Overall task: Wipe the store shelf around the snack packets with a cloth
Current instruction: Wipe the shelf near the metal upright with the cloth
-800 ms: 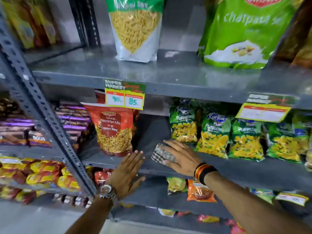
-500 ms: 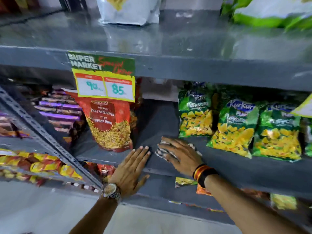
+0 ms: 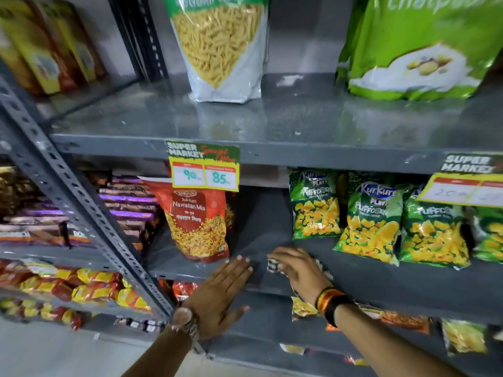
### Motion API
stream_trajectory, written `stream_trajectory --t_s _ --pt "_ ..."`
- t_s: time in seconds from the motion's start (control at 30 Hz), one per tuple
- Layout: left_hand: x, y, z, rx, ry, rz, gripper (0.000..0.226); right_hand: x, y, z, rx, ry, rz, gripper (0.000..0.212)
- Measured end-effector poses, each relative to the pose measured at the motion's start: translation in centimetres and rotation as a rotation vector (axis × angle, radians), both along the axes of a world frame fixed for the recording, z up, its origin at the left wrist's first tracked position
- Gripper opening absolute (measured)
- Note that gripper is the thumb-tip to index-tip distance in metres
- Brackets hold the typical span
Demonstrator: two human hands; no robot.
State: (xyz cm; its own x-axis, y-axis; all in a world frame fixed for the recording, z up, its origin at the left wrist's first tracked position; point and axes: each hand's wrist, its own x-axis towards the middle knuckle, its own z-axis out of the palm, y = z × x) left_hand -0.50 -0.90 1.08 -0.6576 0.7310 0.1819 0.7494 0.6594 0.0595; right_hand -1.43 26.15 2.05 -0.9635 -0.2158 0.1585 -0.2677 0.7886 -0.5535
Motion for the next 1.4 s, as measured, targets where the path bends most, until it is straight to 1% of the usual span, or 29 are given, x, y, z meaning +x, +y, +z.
stream_trajectory --t_s 0.07,0.17,0.27,0.33,0.4,0.47,0.5,0.6,0.67,0.7,0.77,0.87,0.93,1.1,1.23,1.4 --pt "1.3 -1.9 3.1 0.105 0.024 -0.057 0.065 1.9 -0.7 2.8 -0.095 0.032 -0.004 0.043" --pt "2.5 -5.9 9.6 0.217 0.163 -0.115 0.058 5.3 -3.8 9.7 -0.228 0.153 0.053 0.038" --pt "2.1 -10.5 17.0 0.262 0.335 -0.098 0.056 7.9 -7.5 17.8 -0.244 0.286 0.171 0.036" --pt "0.8 -13.2 22.0 0.276 0.481 -0.038 0.056 8.4 -10.0 23.2 -0.237 0.400 0.269 0.033" --pt "-1.0 -15.4 27.0 0.279 0.606 0.035 0.056 7.5 -12.6 28.2 -0.298 0.439 0.322 0.030" --pt "-3.0 -16.9 31.4 0.284 0.716 0.088 0.054 5.5 -14.9 32.7 -0.431 0.386 0.356 0.027" --pt "-4.0 -17.5 33.4 0.276 0.758 0.108 0.052 4.4 -16.0 34.8 -0.457 0.373 0.367 0.027" --pt "-6.6 -18.7 38.2 0.163 0.860 0.159 0.050 0.3 -19.0 40.1 -0.397 0.421 0.365 0.029" --pt "-8.0 -19.5 40.6 0.099 0.916 0.180 0.051 -2.8 -20.7 42.4 -0.315 0.446 0.333 0.031" --pt "-8.7 -19.9 41.4 0.085 0.938 0.197 0.054 -4.2 -21.5 43.2 -0.272 0.459 0.294 0.031" --pt "-10.2 -20.7 42.1 0.077 0.966 0.233 0.062 -7.3 -23.0 44.1 -0.271 0.457 0.242 0.031" --pt "-12.0 -21.4 41.2 0.081 1.015 0.269 0.074 -11.7 -25.3 44.5 -0.286 0.442 0.216 0.031" --pt "-12.7 -21.5 40.7 0.110 1.042 0.265 0.077 -14.4 -26.8 44.5 -0.251 0.431 0.208 0.030" --pt "-13.3 -21.8 40.4 0.175 1.096 0.212 0.076 -21.2 -28.8 43.5 -0.197 0.426 0.148 0.030" --pt "-13.6 -21.7 40.4 0.182 1.117 0.199 0.074 -26.8 -29.0 41.3 -0.068 0.352 0.046 0.030" --pt "-14.0 -21.7 40.4 0.186 1.139 0.183 0.074 -31.8 -27.1 38.2 0.036 0.182 -0.038 0.023"
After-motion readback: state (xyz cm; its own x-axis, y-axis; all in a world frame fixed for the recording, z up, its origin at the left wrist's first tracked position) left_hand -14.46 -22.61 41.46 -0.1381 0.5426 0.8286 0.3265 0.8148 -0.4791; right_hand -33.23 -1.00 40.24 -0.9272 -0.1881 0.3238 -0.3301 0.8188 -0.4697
